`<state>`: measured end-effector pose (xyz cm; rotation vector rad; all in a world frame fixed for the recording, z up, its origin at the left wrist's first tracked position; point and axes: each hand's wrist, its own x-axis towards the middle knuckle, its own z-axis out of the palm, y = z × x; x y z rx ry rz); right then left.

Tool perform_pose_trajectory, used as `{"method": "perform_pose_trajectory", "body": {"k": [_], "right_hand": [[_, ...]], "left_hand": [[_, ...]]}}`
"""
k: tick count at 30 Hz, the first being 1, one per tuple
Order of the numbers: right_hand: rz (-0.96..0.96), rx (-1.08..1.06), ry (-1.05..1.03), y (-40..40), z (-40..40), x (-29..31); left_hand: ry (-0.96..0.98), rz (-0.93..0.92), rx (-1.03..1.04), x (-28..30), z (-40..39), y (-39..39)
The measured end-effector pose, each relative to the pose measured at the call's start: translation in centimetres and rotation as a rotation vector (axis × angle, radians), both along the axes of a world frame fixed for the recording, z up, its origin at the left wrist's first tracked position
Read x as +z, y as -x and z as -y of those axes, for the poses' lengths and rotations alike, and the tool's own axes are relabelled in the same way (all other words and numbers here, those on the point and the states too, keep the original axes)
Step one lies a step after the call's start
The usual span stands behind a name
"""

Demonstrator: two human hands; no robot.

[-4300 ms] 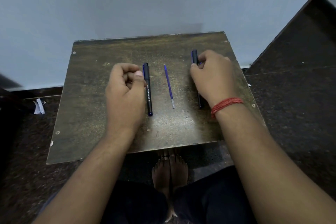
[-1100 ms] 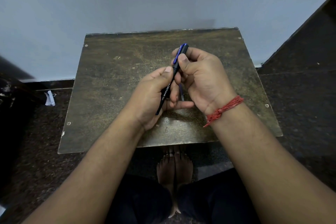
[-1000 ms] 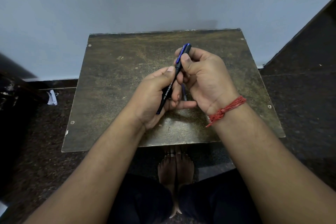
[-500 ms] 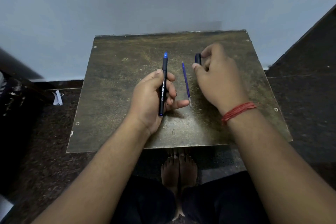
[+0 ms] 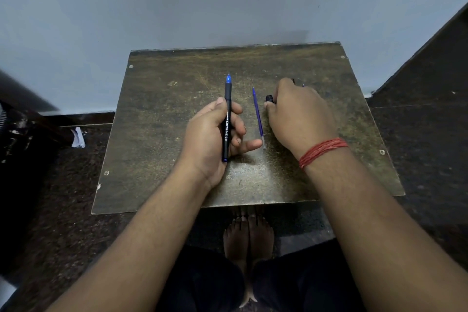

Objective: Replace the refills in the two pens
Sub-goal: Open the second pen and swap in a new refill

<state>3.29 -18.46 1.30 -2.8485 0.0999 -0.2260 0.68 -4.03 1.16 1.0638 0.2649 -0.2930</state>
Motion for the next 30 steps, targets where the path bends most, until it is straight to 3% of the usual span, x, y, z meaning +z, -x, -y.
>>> {"method": "perform_pose_trajectory", "body": {"k": [5, 8, 11, 18, 30], "right_hand": [[-0.045, -0.01, 0.023, 0.0, 0.5, 0.1], [0.074, -0.015, -0.027, 0.0, 0.6, 0.8], [0.191, -0.007, -0.302, 0.1, 0.3, 1.7], [-0.03, 0.054, -0.774, 0.9, -2.1, 1.1], [-0.156, 0.1, -1.3, 0.7, -1.4, 0.9]], "left_hand": [[0.003, -0.003, -0.009, -0.1, -0.1, 0.0], [0.007, -0.003, -0.024, -0.2, -0.1, 0.0], [0.008, 0.009, -0.047, 0.0, -0.1, 0.1], [-0.022, 0.056, -0.126, 0.3, 0.5, 0.5], [0.015, 0.074, -0.182, 0.4, 0.7, 0.8]]}}
